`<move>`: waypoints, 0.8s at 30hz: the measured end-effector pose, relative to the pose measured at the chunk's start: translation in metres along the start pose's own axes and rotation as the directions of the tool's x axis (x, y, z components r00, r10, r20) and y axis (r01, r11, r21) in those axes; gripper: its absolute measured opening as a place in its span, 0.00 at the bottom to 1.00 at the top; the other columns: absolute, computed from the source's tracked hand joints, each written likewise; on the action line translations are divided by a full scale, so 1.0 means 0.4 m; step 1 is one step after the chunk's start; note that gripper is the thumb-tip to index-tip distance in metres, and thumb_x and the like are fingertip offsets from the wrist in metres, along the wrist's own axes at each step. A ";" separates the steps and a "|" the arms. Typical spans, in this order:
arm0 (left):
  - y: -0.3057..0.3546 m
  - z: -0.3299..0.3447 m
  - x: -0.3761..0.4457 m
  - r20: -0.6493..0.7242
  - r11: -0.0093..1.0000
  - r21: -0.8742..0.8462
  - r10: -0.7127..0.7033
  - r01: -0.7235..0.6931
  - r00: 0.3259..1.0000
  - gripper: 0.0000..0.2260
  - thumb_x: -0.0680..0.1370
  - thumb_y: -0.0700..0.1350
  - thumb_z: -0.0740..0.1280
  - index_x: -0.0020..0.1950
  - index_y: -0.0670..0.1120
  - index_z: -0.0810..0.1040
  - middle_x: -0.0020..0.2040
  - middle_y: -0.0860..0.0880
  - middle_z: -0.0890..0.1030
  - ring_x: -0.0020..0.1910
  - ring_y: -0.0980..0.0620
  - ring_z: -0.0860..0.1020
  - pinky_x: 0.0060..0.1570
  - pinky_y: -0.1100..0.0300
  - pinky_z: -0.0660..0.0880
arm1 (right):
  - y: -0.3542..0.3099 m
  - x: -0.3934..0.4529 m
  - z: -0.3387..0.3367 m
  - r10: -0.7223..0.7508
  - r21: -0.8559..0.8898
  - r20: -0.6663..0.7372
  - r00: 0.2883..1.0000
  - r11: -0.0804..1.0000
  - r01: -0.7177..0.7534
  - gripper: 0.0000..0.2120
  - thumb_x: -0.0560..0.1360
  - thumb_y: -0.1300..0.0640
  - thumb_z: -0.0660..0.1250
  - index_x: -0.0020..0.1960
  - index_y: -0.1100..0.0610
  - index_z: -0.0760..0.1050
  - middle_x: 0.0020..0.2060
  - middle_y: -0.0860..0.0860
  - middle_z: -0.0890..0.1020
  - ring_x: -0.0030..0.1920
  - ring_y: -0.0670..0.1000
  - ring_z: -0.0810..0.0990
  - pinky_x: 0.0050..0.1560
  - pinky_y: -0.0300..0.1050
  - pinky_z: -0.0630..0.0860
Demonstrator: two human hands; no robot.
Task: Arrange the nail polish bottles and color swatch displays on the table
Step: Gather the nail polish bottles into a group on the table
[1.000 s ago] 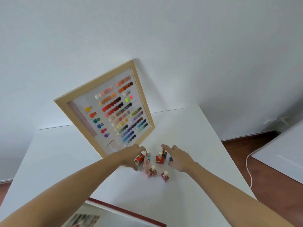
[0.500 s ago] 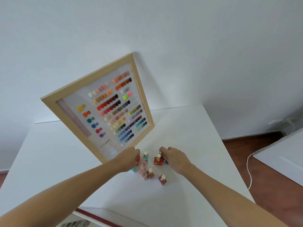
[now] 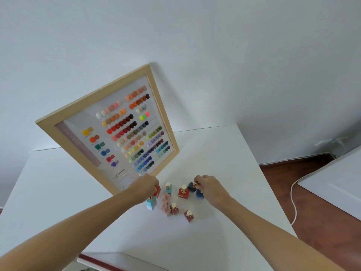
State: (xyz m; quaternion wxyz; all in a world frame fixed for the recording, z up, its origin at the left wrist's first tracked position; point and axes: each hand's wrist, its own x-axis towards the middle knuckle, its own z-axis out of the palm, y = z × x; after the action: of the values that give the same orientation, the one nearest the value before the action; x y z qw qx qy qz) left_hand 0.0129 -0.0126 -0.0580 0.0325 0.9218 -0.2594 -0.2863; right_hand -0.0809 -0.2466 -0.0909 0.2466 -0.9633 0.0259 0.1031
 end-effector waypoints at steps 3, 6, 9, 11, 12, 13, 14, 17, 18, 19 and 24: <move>0.002 -0.036 -0.009 -0.044 1.000 0.011 0.016 -0.016 0.999 0.12 0.80 0.42 0.59 0.59 0.44 0.78 0.55 0.47 0.82 0.53 0.52 0.80 0.56 0.57 0.79 | 0.034 -0.026 -0.027 0.063 0.125 -0.057 0.996 0.991 -0.055 0.07 0.79 0.63 0.60 0.53 0.59 0.75 0.44 0.57 0.80 0.43 0.57 0.78 0.44 0.49 0.76; 0.016 -0.093 -0.017 -0.106 0.999 0.027 0.046 -0.043 0.993 0.12 0.80 0.43 0.60 0.60 0.45 0.78 0.56 0.48 0.82 0.52 0.54 0.79 0.52 0.60 0.78 | 0.085 -0.062 -0.063 0.129 0.215 -0.098 0.987 0.971 -0.106 0.06 0.77 0.65 0.61 0.50 0.58 0.76 0.42 0.55 0.80 0.41 0.57 0.79 0.45 0.51 0.76; 0.059 -0.157 -0.019 -0.179 0.994 0.071 0.093 -0.081 0.979 0.11 0.80 0.44 0.61 0.59 0.45 0.79 0.55 0.47 0.83 0.50 0.54 0.81 0.46 0.64 0.79 | 0.146 -0.106 -0.103 0.193 0.295 -0.137 0.971 0.944 -0.146 0.06 0.75 0.67 0.61 0.45 0.59 0.74 0.35 0.44 0.81 0.35 0.50 0.79 0.40 0.42 0.76; 0.104 -0.190 -0.015 -0.225 0.987 0.091 0.147 -0.129 0.963 0.11 0.80 0.45 0.61 0.59 0.45 0.79 0.54 0.48 0.83 0.45 0.56 0.80 0.36 0.69 0.74 | 0.186 -0.134 -0.132 0.240 0.307 -0.165 0.957 0.934 -0.182 0.06 0.75 0.67 0.61 0.43 0.59 0.74 0.32 0.42 0.80 0.32 0.46 0.76 0.36 0.35 0.72; 0.133 -0.201 -0.011 -0.243 0.983 0.097 0.178 -0.159 0.954 0.11 0.80 0.46 0.62 0.60 0.46 0.79 0.54 0.49 0.83 0.43 0.58 0.79 0.34 0.71 0.71 | 0.206 -0.148 -0.146 0.270 0.309 -0.176 0.947 0.928 -0.207 0.06 0.75 0.66 0.62 0.43 0.58 0.75 0.33 0.44 0.80 0.33 0.48 0.77 0.37 0.37 0.72; 0.164 -0.208 -0.006 -0.255 0.976 0.101 0.212 -0.192 0.943 0.12 0.80 0.47 0.62 0.60 0.46 0.79 0.54 0.49 0.83 0.43 0.58 0.78 0.34 0.70 0.71 | 0.225 -0.161 -0.161 0.293 0.316 -0.186 0.938 0.922 -0.225 0.05 0.75 0.66 0.63 0.43 0.58 0.75 0.34 0.46 0.80 0.35 0.51 0.78 0.38 0.41 0.74; 0.196 -0.212 0.001 -0.262 0.968 0.106 0.246 -0.226 0.933 0.12 0.80 0.47 0.62 0.61 0.46 0.78 0.54 0.49 0.83 0.44 0.58 0.79 0.38 0.69 0.74 | 0.244 -0.173 -0.175 0.307 0.322 -0.197 0.931 0.917 -0.235 0.05 0.75 0.65 0.64 0.43 0.59 0.75 0.36 0.50 0.81 0.36 0.53 0.78 0.40 0.46 0.75; 0.301 -0.198 0.036 -0.229 0.947 0.111 0.321 -0.303 0.919 0.12 0.80 0.47 0.62 0.61 0.46 0.79 0.54 0.48 0.83 0.49 0.53 0.81 0.51 0.60 0.79 | 0.293 -0.207 -0.209 0.345 0.326 -0.232 0.909 0.908 -0.262 0.04 0.75 0.66 0.64 0.43 0.61 0.76 0.37 0.53 0.81 0.35 0.52 0.77 0.41 0.48 0.75; 0.337 -0.187 0.052 -0.209 0.941 0.102 0.336 -0.321 0.918 0.12 0.80 0.46 0.62 0.60 0.46 0.79 0.54 0.48 0.83 0.50 0.53 0.81 0.51 0.59 0.79 | 0.306 -0.217 -0.217 0.362 0.332 -0.242 0.900 0.903 -0.274 0.04 0.75 0.67 0.64 0.43 0.61 0.76 0.36 0.52 0.80 0.34 0.51 0.76 0.39 0.45 0.74; 0.372 -0.176 0.069 -0.189 0.937 0.090 0.350 -0.338 0.918 0.12 0.80 0.46 0.62 0.60 0.45 0.79 0.55 0.48 0.83 0.50 0.52 0.80 0.50 0.59 0.79 | 0.319 -0.225 -0.224 0.380 0.341 -0.249 0.891 0.895 -0.286 0.04 0.75 0.67 0.64 0.43 0.61 0.75 0.35 0.51 0.79 0.33 0.50 0.75 0.37 0.43 0.73; 0.523 -0.116 0.153 -0.103 0.926 0.039 0.377 -0.375 0.921 0.11 0.79 0.43 0.61 0.56 0.43 0.81 0.53 0.45 0.83 0.49 0.49 0.80 0.47 0.59 0.76 | 0.369 -0.239 -0.240 0.427 0.342 -0.236 0.873 0.877 -0.337 0.05 0.76 0.66 0.63 0.43 0.60 0.76 0.36 0.52 0.79 0.35 0.51 0.75 0.38 0.44 0.72</move>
State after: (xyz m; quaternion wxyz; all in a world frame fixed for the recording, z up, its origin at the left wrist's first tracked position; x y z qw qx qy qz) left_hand -0.0151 -0.2278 -0.0071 0.0923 0.8695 -0.4317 -0.2217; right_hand -0.1715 -0.4223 -0.0578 0.3526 -0.8959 0.2701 -0.0041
